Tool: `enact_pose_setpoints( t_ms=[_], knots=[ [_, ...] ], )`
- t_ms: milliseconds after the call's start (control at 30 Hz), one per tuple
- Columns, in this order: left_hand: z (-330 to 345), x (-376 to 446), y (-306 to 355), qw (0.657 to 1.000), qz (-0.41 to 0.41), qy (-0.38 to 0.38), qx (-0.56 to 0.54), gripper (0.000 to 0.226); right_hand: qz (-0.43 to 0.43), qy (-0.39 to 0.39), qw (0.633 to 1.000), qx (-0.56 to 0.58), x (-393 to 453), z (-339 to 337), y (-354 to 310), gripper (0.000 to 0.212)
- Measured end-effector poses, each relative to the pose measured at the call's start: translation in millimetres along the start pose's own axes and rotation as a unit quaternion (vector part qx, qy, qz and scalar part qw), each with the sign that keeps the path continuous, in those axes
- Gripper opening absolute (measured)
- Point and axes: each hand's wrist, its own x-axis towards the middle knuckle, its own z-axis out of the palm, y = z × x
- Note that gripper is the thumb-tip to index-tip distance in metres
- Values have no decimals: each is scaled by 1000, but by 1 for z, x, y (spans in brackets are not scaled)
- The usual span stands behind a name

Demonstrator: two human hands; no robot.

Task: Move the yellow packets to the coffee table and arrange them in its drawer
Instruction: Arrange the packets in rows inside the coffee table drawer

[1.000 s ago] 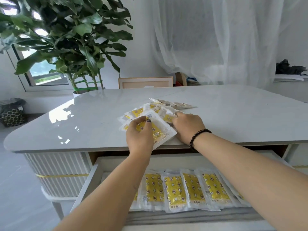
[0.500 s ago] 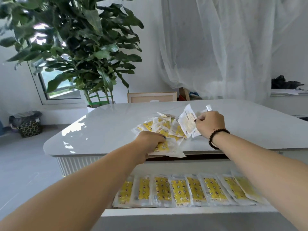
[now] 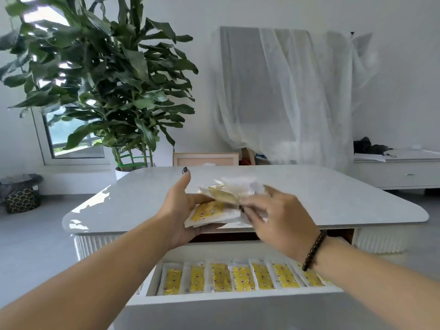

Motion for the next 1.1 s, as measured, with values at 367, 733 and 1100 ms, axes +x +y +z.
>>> enact_pose_setpoints(
  t_ms=[367, 733, 1100],
  knots=[
    [-24, -41, -5, 982, 111, 97, 121, 20, -8, -100, 992, 82, -25, -12, -16, 89],
    [-10, -36, -27, 985, 123, 42, 118, 41, -47, -106, 993, 19, -17, 0, -28, 83],
    [-20, -29, -29, 962, 134, -30, 235, 23, 230, -270, 865, 354, -14, 4, -28, 75]
  ],
)
